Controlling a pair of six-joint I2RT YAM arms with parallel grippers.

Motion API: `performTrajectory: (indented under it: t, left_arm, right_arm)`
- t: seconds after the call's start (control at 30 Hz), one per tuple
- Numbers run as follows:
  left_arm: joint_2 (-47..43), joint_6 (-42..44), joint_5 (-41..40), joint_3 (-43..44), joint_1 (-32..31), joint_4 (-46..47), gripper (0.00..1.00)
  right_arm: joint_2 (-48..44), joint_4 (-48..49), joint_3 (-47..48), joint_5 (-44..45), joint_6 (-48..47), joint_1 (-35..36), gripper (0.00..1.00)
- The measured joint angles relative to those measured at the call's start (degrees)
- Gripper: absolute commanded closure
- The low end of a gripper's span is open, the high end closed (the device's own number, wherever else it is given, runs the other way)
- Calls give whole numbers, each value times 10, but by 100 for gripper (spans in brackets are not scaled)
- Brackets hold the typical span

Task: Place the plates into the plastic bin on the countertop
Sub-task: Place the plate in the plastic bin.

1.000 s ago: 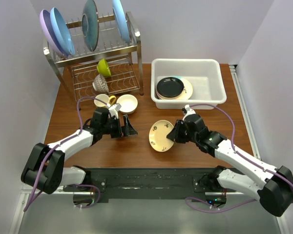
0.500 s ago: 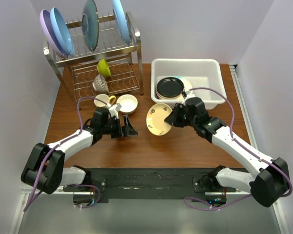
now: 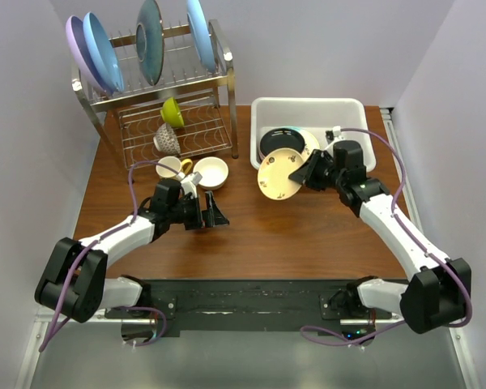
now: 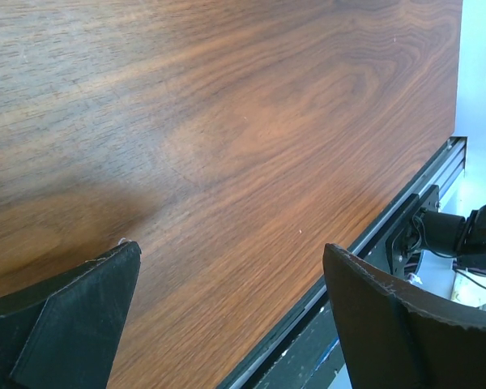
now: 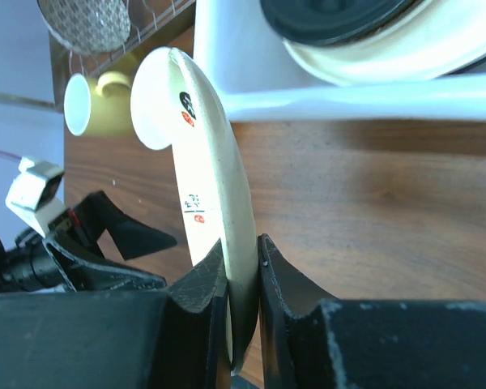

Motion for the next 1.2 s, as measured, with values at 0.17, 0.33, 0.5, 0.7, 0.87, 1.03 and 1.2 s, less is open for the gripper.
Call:
performTrajectory:
  t: [0.17,0.33,0.5,0.7,0.87,1.03,1.2]
  left_arm:
    - [0,0,2,0,0,0,0]
    - [2,0,3,0,0,0,0]
    - [2,0,4,0,0,1,0]
    - [2,0,6,0,-1,1,0]
    - [3,0,6,0,-1,1,0]
    - [3,0,6,0,-1,1,0]
    - [7,0,8,0,-1,1,0]
  right_arm:
    - [21,3,26,-26,0,-31,100]
    - [35,16,34,-51,6,-52,100]
    - [61,49,34,-84,32,-71,100]
    - [98,98,34,-116,68,-91,100]
    - [131,120,36,-132,84,-101,100]
    - [166,147,45,-146,103,-114,100]
    - [194,183,49,-148,132,-123,100]
